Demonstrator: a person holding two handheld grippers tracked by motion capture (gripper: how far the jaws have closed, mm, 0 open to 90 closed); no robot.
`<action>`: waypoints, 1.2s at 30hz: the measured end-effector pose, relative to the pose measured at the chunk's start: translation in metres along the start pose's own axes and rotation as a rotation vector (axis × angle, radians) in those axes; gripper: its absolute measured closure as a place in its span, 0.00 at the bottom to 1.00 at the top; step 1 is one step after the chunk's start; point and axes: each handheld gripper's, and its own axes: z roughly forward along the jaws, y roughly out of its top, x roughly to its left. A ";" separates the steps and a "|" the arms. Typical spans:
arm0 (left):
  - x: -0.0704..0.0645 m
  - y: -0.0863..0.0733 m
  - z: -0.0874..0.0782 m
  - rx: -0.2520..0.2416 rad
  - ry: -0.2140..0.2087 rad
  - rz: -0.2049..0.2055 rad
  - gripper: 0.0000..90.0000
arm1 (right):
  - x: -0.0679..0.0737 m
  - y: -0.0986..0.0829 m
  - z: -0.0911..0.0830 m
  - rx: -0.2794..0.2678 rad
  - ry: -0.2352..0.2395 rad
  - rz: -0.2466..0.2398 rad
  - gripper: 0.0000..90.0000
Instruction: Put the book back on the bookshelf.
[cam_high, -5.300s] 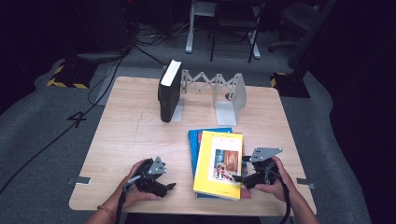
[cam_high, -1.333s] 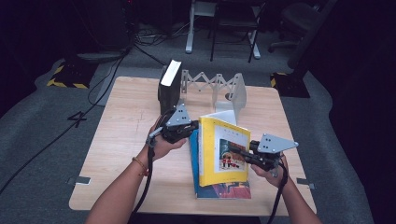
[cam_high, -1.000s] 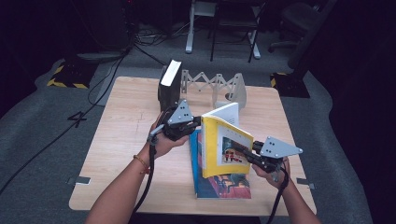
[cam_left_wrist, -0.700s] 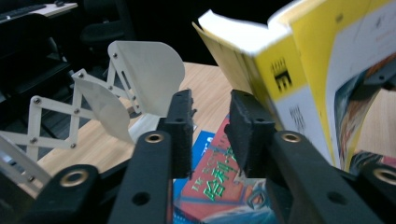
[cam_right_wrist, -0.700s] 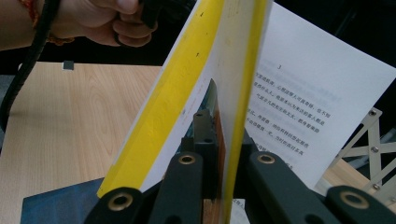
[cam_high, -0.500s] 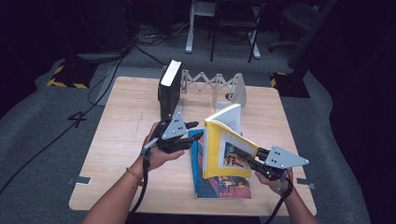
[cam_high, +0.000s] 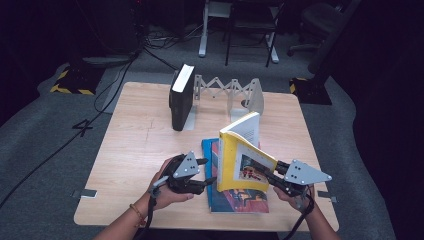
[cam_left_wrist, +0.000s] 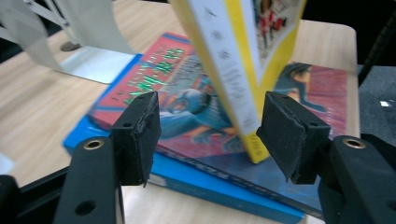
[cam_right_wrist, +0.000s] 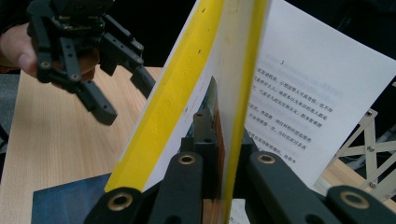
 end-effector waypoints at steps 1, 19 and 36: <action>-0.003 -0.001 0.002 0.006 -0.009 -0.001 0.40 | 0.000 0.000 0.000 0.001 0.000 -0.002 0.96; -0.017 -0.002 0.055 -0.025 -0.056 -0.033 0.52 | 0.007 -0.005 -0.012 0.003 0.015 0.008 0.96; -0.019 0.011 0.051 -0.127 -0.052 0.030 0.78 | 0.004 -0.011 -0.028 0.021 -0.066 0.015 0.75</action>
